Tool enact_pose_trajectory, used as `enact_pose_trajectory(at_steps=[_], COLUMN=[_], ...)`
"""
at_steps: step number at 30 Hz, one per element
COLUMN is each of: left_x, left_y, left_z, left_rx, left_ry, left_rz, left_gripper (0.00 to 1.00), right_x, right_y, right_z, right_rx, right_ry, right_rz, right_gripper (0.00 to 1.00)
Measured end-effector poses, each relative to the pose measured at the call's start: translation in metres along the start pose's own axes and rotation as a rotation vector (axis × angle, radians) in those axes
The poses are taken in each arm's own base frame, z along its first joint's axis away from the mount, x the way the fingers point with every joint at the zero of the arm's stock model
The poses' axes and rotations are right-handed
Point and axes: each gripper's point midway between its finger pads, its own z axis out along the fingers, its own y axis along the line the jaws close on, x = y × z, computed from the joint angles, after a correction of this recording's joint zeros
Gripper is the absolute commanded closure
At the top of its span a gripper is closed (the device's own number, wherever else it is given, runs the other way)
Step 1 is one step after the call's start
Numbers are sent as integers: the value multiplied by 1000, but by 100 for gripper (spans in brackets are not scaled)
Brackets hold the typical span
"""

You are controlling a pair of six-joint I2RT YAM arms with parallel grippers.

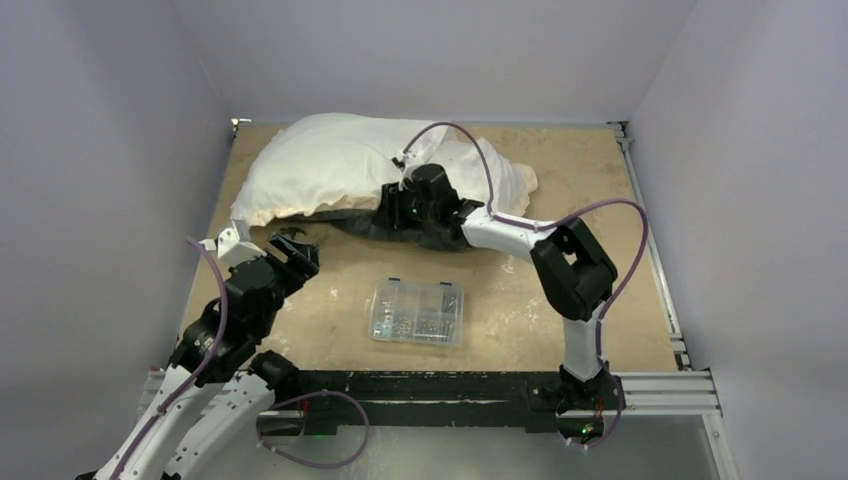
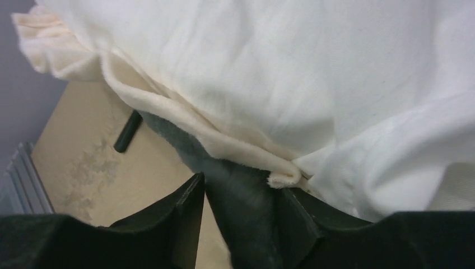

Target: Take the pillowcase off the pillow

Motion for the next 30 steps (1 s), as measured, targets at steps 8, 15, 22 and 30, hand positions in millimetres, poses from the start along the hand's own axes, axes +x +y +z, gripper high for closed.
enact_pose_trajectory(at_steps=[8, 15, 22, 30], left_x=[-29, -43, -13, 57], left_y=[-12, -35, -56, -79], left_z=[-5, 8, 42, 93], left_rx=[-23, -35, -14, 16], left_ry=[-54, -61, 57, 307], left_rz=[20, 96, 180, 271], left_gripper=[20, 16, 16, 16], right_x=[-96, -183, -152, -111], right_y=[46, 28, -50, -86], right_z=[-80, -172, -192, -178], right_rx=[-2, 110, 295, 456], right_ry=[-181, -435, -423, -343], right_rz=[3, 46, 162, 271], right_gripper=[10, 1, 1, 1])
